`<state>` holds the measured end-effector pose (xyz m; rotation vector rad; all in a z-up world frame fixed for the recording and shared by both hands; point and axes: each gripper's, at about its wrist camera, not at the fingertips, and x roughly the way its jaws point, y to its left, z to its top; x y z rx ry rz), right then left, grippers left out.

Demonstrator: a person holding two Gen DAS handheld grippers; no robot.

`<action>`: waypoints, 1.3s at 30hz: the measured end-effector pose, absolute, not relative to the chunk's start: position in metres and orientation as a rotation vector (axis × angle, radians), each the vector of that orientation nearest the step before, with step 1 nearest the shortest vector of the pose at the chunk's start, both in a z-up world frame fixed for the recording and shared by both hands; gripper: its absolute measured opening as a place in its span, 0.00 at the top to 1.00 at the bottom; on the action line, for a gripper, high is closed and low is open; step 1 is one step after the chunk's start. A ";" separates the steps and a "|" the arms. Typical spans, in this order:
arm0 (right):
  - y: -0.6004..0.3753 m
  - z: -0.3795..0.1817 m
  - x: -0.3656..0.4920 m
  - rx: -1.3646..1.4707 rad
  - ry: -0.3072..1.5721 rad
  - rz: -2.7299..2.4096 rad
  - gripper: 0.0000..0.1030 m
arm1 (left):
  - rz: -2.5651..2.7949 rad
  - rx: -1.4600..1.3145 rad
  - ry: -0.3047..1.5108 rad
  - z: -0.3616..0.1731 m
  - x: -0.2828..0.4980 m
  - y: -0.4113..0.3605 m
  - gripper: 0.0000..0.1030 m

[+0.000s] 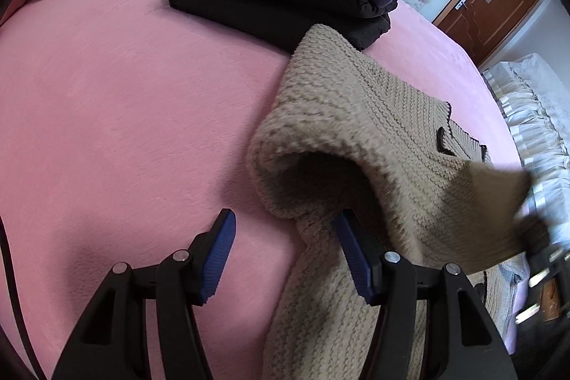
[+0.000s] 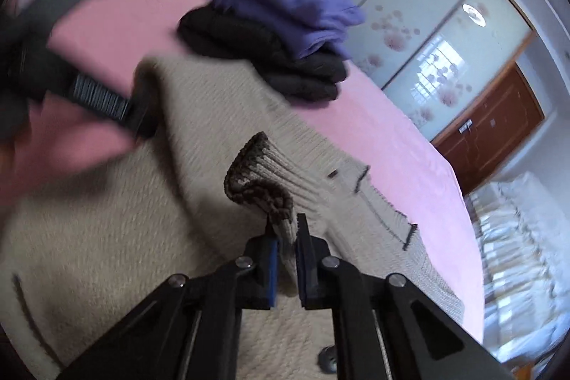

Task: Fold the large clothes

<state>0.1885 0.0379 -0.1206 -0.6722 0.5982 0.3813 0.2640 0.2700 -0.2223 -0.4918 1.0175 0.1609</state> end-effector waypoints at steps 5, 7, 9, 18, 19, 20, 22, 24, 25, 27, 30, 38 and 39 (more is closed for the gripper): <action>-0.028 -0.049 0.235 -0.356 0.567 0.258 0.93 | 0.148 -0.483 1.017 -0.220 0.276 0.256 0.44; -0.063 -0.029 0.255 -0.234 0.563 0.205 0.93 | 0.150 -0.460 1.018 -0.219 0.280 0.246 0.43; -0.099 -0.018 0.273 -0.145 0.566 0.148 0.93 | 0.146 -0.434 1.017 -0.219 0.283 0.235 0.38; -0.210 -0.092 0.315 0.126 0.821 0.054 0.93 | 0.153 -0.326 1.051 -0.226 0.296 0.202 0.37; -0.217 -0.110 0.318 0.149 0.874 0.045 0.93 | 0.152 -0.313 1.051 -0.226 0.295 0.200 0.37; -0.224 -0.130 0.321 0.170 0.927 0.039 0.92 | 0.149 -0.301 1.052 -0.226 0.295 0.198 0.37; -0.236 -0.164 0.324 0.230 1.036 0.033 0.92 | 0.137 -0.284 1.058 -0.225 0.292 0.196 0.37; -0.246 -0.182 0.323 0.322 1.081 0.044 0.88 | 0.120 -0.279 1.064 -0.224 0.286 0.195 0.37; -0.253 -0.184 0.320 0.390 1.074 0.064 0.87 | 0.112 -0.280 1.065 -0.224 0.283 0.197 0.36; -0.265 -0.183 0.318 0.505 1.075 0.091 0.82 | 0.095 -0.280 1.064 -0.221 0.277 0.197 0.36; -0.270 -0.180 0.318 0.548 1.075 0.097 0.80 | 0.050 -0.302 1.030 -0.209 0.267 0.197 0.36; -0.254 -0.168 0.326 0.325 1.036 0.067 0.91 | -0.038 -0.306 0.894 -0.169 0.272 0.177 0.25; -0.253 -0.164 0.325 0.305 1.013 0.068 0.91 | -0.032 -0.297 0.890 -0.168 0.275 0.175 0.25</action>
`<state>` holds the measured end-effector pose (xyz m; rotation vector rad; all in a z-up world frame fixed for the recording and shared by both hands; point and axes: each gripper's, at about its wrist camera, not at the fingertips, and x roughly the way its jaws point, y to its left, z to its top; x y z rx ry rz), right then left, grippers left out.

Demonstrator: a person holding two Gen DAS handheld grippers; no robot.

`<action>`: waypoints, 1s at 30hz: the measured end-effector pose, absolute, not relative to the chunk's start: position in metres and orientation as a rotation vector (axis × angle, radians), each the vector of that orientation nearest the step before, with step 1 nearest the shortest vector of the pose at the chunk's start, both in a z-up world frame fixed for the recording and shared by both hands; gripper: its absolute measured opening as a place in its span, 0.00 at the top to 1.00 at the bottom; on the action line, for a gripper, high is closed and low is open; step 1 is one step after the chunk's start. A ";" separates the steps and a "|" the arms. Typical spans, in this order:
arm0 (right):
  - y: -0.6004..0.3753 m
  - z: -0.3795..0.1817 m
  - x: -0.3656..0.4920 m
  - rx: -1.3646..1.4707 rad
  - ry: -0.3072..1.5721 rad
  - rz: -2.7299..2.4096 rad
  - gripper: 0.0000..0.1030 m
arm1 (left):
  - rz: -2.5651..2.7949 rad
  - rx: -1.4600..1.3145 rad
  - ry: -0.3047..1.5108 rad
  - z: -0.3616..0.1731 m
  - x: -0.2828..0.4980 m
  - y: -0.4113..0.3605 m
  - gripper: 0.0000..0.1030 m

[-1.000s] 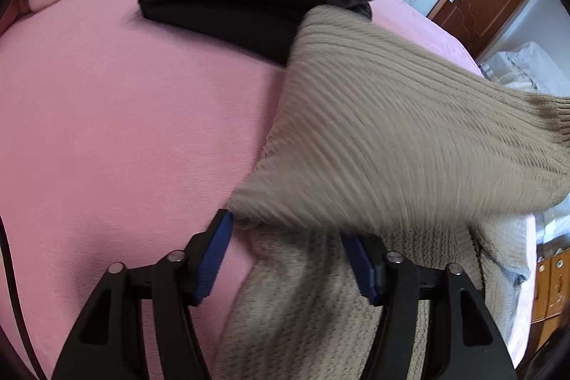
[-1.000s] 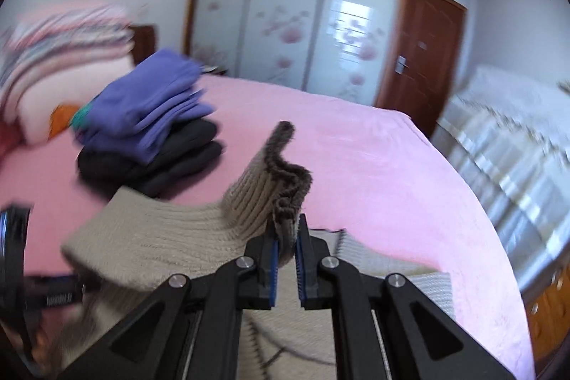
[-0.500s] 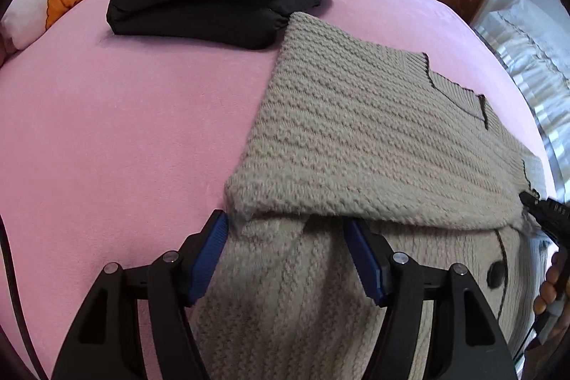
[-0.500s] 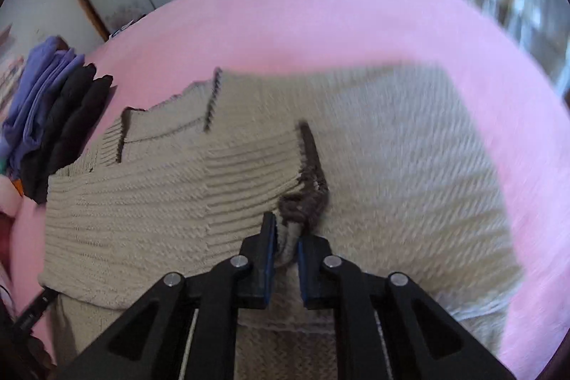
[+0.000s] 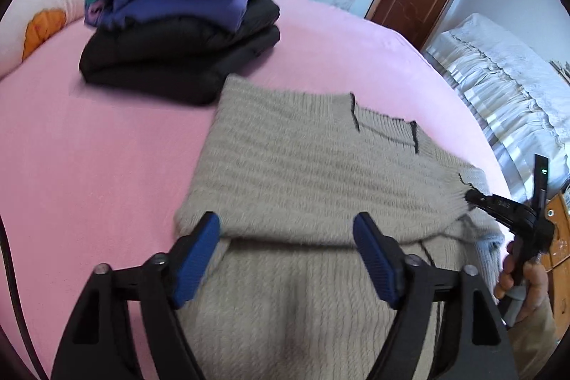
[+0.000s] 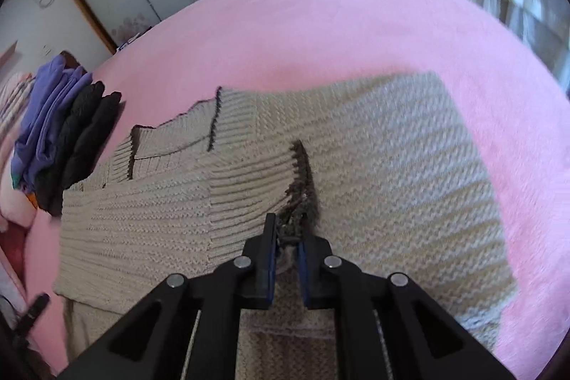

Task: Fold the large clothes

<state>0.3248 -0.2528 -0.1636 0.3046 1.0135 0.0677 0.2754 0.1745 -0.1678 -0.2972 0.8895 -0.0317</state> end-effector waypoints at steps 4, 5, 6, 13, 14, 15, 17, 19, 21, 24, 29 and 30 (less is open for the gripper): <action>-0.253 -0.157 0.327 0.243 0.989 0.051 0.91 | -0.017 -0.288 0.920 -0.179 0.297 0.164 0.25; -0.252 -0.159 0.328 0.220 0.995 0.038 0.91 | -0.016 -0.283 0.929 -0.184 0.301 0.162 0.25; -0.249 -0.163 0.330 0.192 1.002 0.029 0.91 | -0.003 -0.271 0.950 -0.190 0.305 0.160 0.25; -0.251 -0.169 0.323 0.103 1.032 -0.045 0.76 | 0.039 -0.127 0.995 -0.216 0.313 0.143 0.25; -0.255 -0.165 0.322 0.115 1.024 -0.051 0.76 | 0.038 -0.117 0.995 -0.216 0.313 0.141 0.25; -0.258 -0.161 0.321 0.125 1.013 -0.058 0.76 | 0.031 -0.119 0.993 -0.214 0.313 0.140 0.25; -0.259 -0.151 0.319 0.138 0.987 -0.051 0.76 | 0.001 -0.144 0.979 -0.206 0.311 0.140 0.25; -0.256 -0.139 0.317 0.140 0.953 -0.036 0.76 | -0.022 -0.158 0.953 -0.194 0.311 0.139 0.25; -0.247 -0.129 0.317 0.143 0.927 0.002 0.76 | -0.036 -0.153 0.920 -0.182 0.313 0.137 0.25; -0.228 -0.122 0.321 0.176 0.920 0.118 0.76 | -0.034 -0.131 0.897 -0.173 0.328 0.135 0.25; -0.186 -0.130 0.335 0.138 0.941 0.222 0.76 | -0.009 -0.114 0.917 -0.185 0.363 0.135 0.25; -0.180 -0.134 0.338 0.127 0.948 0.233 0.76 | -0.002 -0.114 0.930 -0.190 0.367 0.136 0.25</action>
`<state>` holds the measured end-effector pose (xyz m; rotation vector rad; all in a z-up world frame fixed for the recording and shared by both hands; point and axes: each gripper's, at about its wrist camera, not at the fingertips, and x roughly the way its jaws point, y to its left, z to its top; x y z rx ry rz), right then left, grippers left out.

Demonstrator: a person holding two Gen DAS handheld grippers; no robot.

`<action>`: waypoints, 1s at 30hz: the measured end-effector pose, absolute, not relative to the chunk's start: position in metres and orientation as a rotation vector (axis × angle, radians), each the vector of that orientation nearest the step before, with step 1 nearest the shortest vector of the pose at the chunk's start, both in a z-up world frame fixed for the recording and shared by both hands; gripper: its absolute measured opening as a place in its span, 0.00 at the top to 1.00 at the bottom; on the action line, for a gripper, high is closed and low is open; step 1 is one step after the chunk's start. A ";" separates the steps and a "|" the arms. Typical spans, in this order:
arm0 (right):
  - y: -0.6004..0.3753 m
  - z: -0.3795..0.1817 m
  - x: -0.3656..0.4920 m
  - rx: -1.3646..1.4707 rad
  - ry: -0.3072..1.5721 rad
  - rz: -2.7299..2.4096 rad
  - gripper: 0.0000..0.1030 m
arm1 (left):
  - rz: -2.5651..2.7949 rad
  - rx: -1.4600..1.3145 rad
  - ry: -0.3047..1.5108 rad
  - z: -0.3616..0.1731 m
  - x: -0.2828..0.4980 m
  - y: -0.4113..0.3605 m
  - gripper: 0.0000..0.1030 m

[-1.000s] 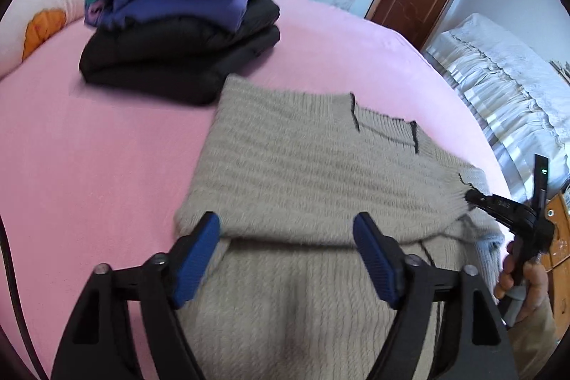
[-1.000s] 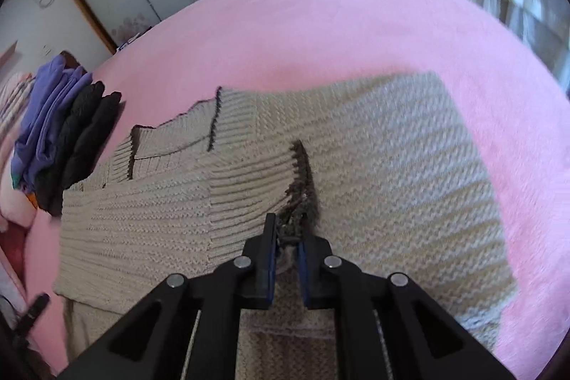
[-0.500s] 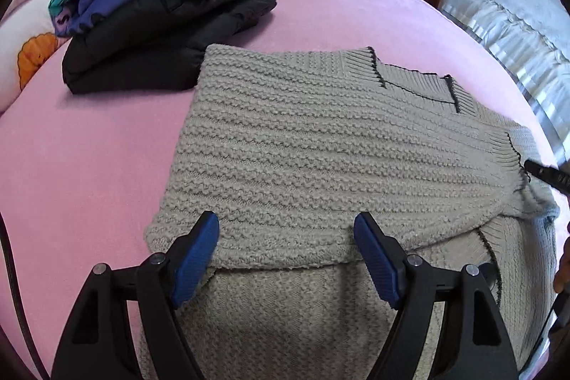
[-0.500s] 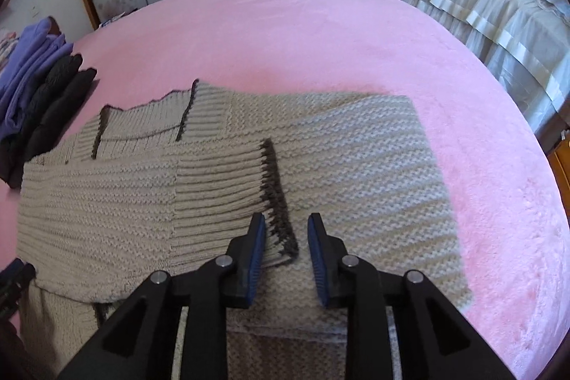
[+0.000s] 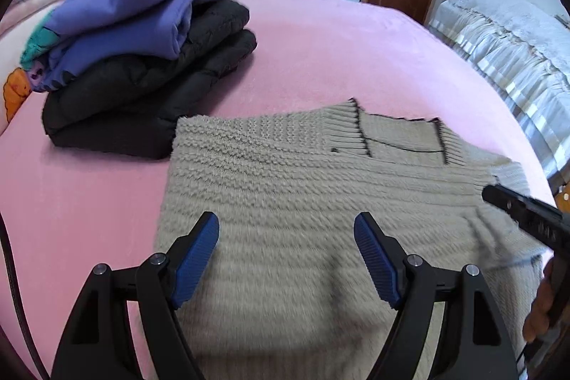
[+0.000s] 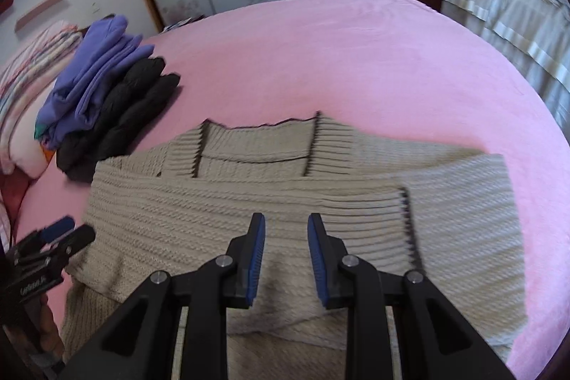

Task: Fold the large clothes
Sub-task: 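Open the right gripper and lift both tools off the folded cardigan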

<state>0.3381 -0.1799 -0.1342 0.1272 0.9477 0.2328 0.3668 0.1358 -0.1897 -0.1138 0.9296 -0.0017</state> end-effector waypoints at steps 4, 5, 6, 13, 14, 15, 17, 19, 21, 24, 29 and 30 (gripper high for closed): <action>-0.174 -0.160 0.352 0.080 1.009 0.197 0.76 | 0.042 -0.090 0.997 -0.219 0.387 0.141 0.25; -0.179 -0.166 0.355 0.063 1.021 0.162 0.76 | 0.043 -0.088 1.005 -0.225 0.390 0.143 0.25; -0.185 -0.172 0.356 0.050 1.030 0.128 0.76 | 0.042 -0.082 1.004 -0.227 0.391 0.142 0.25; -0.239 -0.174 0.351 0.217 1.040 0.113 0.79 | 0.051 -0.048 0.995 -0.223 0.389 0.137 0.24; -0.242 -0.171 0.349 0.219 1.041 0.109 0.79 | 0.050 -0.054 0.994 -0.219 0.388 0.136 0.24; -0.244 -0.167 0.345 0.221 1.039 0.102 0.78 | 0.047 -0.064 0.991 -0.214 0.384 0.136 0.24; -0.246 -0.160 0.339 0.220 1.032 0.087 0.77 | 0.036 -0.088 0.976 -0.202 0.376 0.135 0.24; -0.248 -0.149 0.329 0.235 1.021 0.100 0.77 | 0.023 -0.102 0.957 -0.187 0.366 0.135 0.24; -0.249 -0.136 0.319 0.245 1.005 0.106 0.77 | 0.011 -0.108 0.935 -0.170 0.354 0.133 0.24; -0.247 -0.110 0.297 0.253 0.969 0.128 0.77 | -0.007 -0.119 0.898 -0.139 0.331 0.131 0.24; -0.243 -0.057 0.256 0.262 0.895 0.169 0.76 | -0.033 -0.130 0.804 -0.076 0.277 0.131 0.18; -0.242 -0.047 0.248 0.261 0.881 0.174 0.76 | -0.037 -0.128 0.785 -0.065 0.266 0.130 0.18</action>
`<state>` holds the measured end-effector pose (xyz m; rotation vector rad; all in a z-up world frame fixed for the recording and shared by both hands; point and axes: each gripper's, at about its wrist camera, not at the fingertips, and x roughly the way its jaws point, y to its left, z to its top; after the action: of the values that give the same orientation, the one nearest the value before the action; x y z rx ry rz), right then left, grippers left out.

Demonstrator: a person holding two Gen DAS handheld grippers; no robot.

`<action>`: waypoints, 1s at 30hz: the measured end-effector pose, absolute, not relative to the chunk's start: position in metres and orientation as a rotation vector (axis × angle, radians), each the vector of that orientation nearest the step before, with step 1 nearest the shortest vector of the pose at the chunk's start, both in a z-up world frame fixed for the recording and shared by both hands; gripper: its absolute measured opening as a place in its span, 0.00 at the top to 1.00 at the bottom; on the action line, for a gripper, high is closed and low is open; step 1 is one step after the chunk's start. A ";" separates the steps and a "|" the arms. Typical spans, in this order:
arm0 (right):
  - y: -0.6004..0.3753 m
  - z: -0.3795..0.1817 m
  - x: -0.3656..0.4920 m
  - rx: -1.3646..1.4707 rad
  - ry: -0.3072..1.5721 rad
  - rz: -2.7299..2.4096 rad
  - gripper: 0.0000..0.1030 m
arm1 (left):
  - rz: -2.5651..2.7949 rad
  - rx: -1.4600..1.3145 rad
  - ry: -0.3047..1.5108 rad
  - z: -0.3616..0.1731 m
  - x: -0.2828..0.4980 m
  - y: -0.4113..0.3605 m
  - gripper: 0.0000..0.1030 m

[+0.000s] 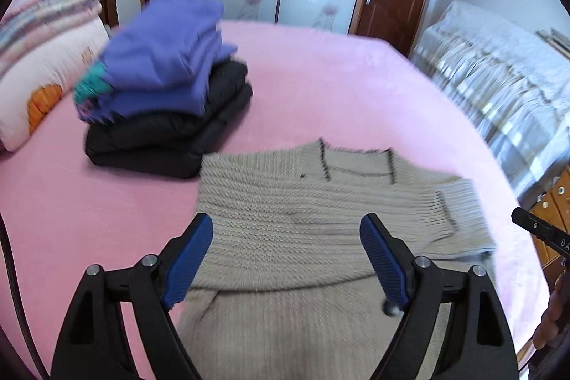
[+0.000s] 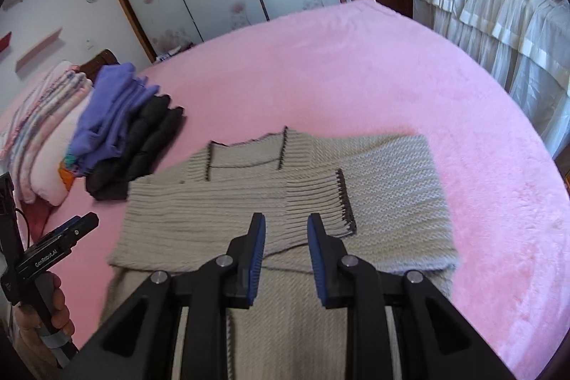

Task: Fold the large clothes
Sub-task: 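Open the right gripper and lift both tools off the folded cardigan, then grasp the cardigan hem with both grippers and lift it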

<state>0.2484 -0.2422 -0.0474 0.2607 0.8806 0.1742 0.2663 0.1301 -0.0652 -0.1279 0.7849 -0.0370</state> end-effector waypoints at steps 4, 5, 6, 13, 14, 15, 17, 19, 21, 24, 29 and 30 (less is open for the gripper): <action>-0.239 0.000 0.201 0.237 0.809 0.199 0.76 | -0.054 -0.132 0.704 -0.016 0.213 0.128 0.13; -0.238 0.009 0.191 0.233 0.799 0.202 0.74 | -0.058 -0.139 0.682 -0.004 0.197 0.128 0.11; -0.238 0.020 0.178 0.227 0.786 0.206 0.71 | -0.061 -0.143 0.668 0.003 0.187 0.127 0.11; -0.232 0.074 0.091 0.158 0.680 0.218 0.53 | -0.058 -0.163 0.568 0.055 0.092 0.123 0.01; -0.232 0.079 0.081 0.152 0.667 0.224 0.52 | -0.059 -0.160 0.559 0.059 0.080 0.123 0.01; -0.232 0.085 0.070 0.146 0.654 0.230 0.50 | -0.058 -0.158 0.553 0.063 0.069 0.123 0.01; -0.233 0.094 0.049 0.144 0.629 0.250 0.43 | -0.057 -0.156 0.540 0.070 0.046 0.122 0.01; -0.233 0.101 0.030 0.139 0.607 0.266 0.41 | -0.053 -0.153 0.536 0.071 0.025 0.123 0.01; -0.231 0.103 0.012 0.118 0.588 0.272 0.41 | -0.053 -0.139 0.534 0.069 0.009 0.123 0.01; -0.229 0.101 -0.011 0.093 0.562 0.287 0.41 | -0.046 -0.101 0.536 0.058 -0.015 0.123 0.01; -0.235 0.080 -0.039 0.091 0.555 0.300 0.41 | -0.074 -0.057 0.559 0.031 -0.041 0.123 0.01; -0.236 0.074 -0.043 0.086 0.558 0.295 0.41 | -0.084 -0.050 0.563 0.022 -0.047 0.123 0.01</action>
<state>-0.0428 -0.2361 0.0739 0.0856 0.5585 0.2952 -0.0471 0.1235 0.0216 -0.0500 0.5634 -0.0839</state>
